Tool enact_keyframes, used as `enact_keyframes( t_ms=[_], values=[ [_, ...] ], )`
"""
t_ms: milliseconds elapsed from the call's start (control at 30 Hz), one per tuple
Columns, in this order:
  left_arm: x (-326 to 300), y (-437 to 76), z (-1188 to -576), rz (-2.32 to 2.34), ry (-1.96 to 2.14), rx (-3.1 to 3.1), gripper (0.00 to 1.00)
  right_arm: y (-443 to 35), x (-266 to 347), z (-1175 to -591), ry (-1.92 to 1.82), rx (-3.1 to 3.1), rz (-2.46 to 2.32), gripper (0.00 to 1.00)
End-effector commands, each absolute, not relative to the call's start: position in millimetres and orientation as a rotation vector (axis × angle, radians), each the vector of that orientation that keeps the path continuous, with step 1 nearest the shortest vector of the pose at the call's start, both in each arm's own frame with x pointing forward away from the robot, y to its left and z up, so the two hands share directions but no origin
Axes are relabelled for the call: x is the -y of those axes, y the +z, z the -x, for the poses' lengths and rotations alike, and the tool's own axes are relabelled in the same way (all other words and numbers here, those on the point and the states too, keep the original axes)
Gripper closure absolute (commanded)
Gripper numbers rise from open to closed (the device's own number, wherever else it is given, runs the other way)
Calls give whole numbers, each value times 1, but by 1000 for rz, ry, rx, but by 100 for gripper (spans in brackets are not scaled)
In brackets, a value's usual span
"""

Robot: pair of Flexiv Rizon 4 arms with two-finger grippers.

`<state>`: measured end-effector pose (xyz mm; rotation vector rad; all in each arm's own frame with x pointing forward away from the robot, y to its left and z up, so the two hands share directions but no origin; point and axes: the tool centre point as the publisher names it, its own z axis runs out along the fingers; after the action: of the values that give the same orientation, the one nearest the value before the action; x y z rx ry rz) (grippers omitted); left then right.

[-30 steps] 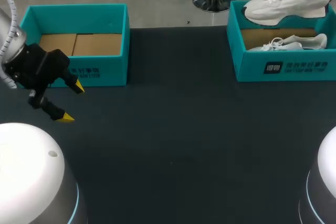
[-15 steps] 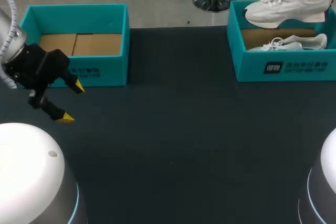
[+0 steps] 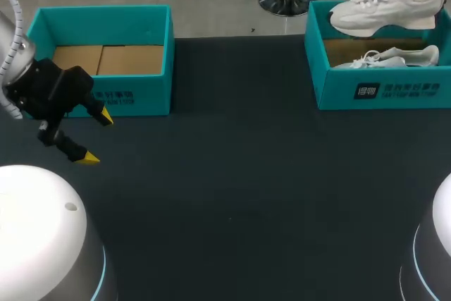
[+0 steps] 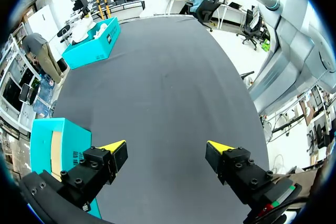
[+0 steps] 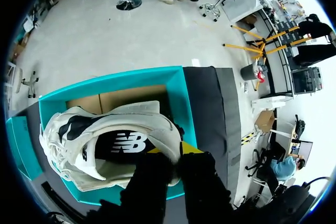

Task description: Take the shoe out of the shoebox, open the shoe tongue, remove and reinsert the insole, then place the shoe into the shoebox

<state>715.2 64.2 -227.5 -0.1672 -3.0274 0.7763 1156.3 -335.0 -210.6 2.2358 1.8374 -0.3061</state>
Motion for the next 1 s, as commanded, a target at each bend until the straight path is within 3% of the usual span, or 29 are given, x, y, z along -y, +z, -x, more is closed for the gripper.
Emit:
enact_keyframes(
  t_ms=[33, 1000],
  values=[
    [-64, -228, -715, 167, 772, 3028, 0, -227, 338, -1167, -322, -1840, -2261, 100],
    [-64, -228, -715, 167, 772, 3028, 0, -311, 348, -1170, -388, -1804, -2326, 100]
  ],
)
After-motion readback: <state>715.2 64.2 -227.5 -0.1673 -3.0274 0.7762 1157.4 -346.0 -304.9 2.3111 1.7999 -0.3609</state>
